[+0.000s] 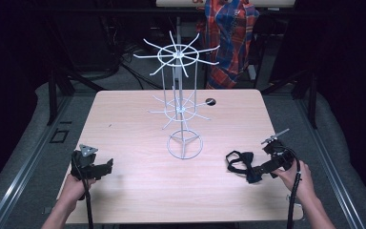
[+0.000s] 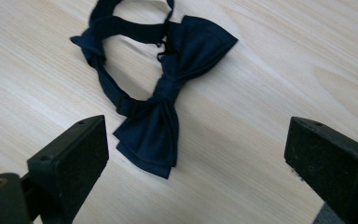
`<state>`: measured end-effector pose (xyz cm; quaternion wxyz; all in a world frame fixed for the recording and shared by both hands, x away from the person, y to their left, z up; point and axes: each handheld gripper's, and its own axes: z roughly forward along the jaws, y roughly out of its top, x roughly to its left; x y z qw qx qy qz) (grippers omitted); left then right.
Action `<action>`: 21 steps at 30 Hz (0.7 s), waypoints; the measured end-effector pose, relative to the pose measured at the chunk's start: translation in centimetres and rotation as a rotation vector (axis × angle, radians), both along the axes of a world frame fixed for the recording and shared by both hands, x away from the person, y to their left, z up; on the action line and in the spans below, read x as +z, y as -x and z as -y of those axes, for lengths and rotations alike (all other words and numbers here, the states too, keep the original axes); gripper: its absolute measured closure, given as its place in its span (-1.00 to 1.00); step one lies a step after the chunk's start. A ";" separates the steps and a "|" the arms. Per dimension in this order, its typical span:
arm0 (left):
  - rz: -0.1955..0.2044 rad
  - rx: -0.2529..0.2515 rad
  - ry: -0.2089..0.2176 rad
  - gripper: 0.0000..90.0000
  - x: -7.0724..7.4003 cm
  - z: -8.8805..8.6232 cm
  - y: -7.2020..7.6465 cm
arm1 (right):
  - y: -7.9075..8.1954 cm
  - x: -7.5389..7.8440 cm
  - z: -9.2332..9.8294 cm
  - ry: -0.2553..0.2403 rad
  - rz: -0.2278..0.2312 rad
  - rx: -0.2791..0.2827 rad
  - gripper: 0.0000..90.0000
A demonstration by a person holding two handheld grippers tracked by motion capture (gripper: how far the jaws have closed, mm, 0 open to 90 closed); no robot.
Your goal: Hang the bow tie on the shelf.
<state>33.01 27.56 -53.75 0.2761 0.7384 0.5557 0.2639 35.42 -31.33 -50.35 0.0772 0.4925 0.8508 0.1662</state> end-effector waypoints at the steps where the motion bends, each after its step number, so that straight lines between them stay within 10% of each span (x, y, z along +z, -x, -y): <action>1: 0.000 0.002 -0.001 -0.64 0.0 0.0 0.0 | 0.0 0.0 -0.1 -0.001 0.001 0.008 -0.87; 21: -0.027 0.002 -0.023 -0.64 -0.2 0.1 -0.1 | -0.7 -0.1 -2.2 -0.002 0.001 0.063 -0.98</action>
